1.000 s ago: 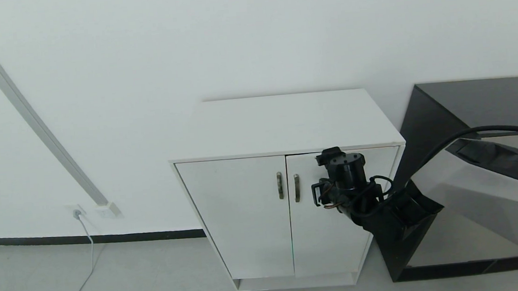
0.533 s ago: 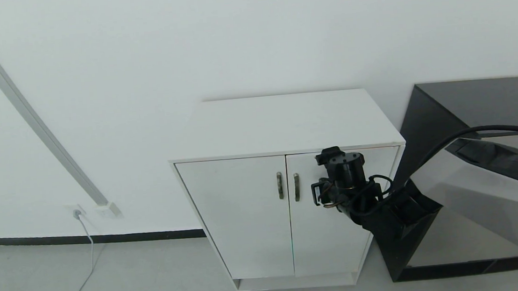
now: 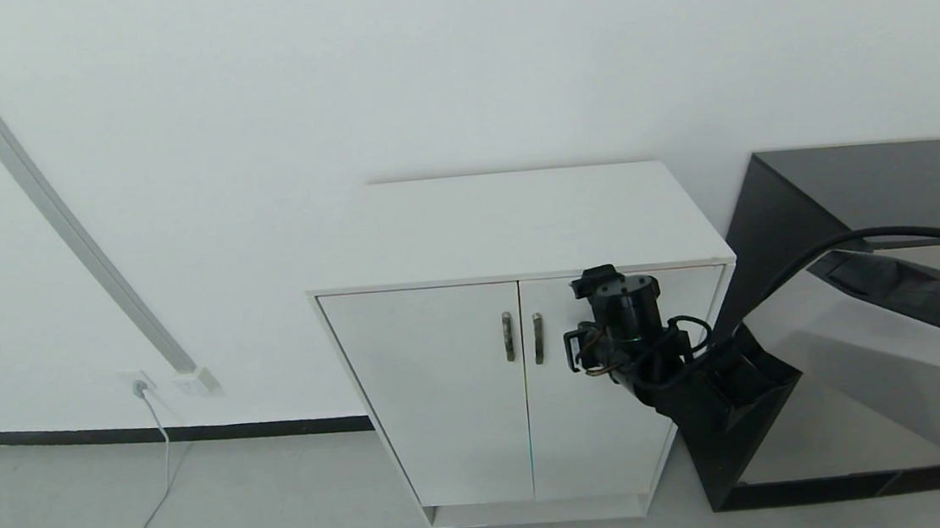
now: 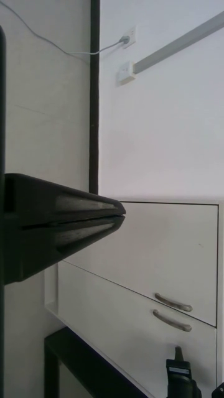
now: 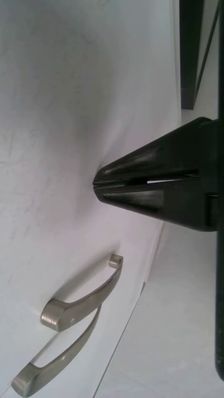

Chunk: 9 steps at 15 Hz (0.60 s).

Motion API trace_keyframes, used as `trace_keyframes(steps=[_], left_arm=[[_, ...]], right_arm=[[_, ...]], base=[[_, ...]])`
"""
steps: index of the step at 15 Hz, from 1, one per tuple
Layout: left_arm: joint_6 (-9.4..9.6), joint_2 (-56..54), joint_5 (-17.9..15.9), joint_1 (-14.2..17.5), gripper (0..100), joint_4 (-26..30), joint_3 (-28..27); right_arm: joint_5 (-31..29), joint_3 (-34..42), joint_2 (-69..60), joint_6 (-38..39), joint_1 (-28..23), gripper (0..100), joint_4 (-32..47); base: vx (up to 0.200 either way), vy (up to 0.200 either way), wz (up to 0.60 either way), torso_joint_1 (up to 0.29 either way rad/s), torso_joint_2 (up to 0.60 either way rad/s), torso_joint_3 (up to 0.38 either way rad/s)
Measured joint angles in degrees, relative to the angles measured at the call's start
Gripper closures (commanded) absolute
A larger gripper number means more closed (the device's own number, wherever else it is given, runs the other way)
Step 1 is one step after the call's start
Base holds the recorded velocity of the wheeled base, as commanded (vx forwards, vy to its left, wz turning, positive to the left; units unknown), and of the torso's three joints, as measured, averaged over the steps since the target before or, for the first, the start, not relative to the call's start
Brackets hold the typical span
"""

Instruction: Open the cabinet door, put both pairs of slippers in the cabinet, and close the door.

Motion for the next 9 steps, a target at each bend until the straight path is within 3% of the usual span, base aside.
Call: trace_keyframes(steps=[9], left_arm=[[0.00, 0.0, 0.0, 0.0, 100, 0.0, 0.0]], right_arm=[[0.0, -0.7, 0.0, 0.0, -0.1, 100, 0.8]], base=[[0.000, 0.000, 0.00, 0.000, 0.00, 0.000]])
